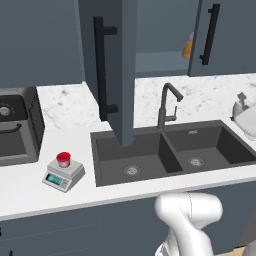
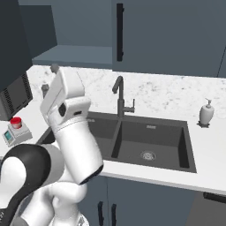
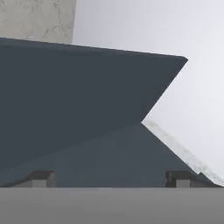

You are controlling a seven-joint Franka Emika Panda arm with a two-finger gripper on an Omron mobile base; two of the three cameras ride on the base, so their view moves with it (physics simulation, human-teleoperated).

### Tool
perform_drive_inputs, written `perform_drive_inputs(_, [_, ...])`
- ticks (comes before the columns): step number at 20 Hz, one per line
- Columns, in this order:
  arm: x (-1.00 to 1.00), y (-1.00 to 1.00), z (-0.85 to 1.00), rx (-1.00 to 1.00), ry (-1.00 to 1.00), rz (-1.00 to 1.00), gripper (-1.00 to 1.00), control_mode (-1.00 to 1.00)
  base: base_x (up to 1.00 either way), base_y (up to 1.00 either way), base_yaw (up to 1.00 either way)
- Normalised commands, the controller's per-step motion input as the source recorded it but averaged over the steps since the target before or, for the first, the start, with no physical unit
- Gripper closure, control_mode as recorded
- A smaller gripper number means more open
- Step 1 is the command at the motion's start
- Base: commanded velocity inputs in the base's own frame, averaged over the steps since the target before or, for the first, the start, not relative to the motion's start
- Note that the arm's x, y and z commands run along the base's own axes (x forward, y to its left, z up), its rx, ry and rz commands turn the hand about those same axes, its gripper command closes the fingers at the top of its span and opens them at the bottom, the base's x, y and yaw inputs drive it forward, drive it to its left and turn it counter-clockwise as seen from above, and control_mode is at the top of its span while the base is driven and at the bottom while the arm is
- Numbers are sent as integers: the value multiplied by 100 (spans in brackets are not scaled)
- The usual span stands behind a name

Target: Pick the jam and place it on the digital scale for weighing, and close the cabinet.

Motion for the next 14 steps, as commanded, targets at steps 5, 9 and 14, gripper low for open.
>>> perform_drive_inputs(5, [-61,100,0,-1,0,-21,-100,-100,0,0,0])
perform_drive_inputs(9, [-69,100,-10,0,-2,-22,-100,-100,0,0,0])
perform_drive_inputs(14, [-80,100,-30,8,-16,-23,-100,-100,0,0,0])
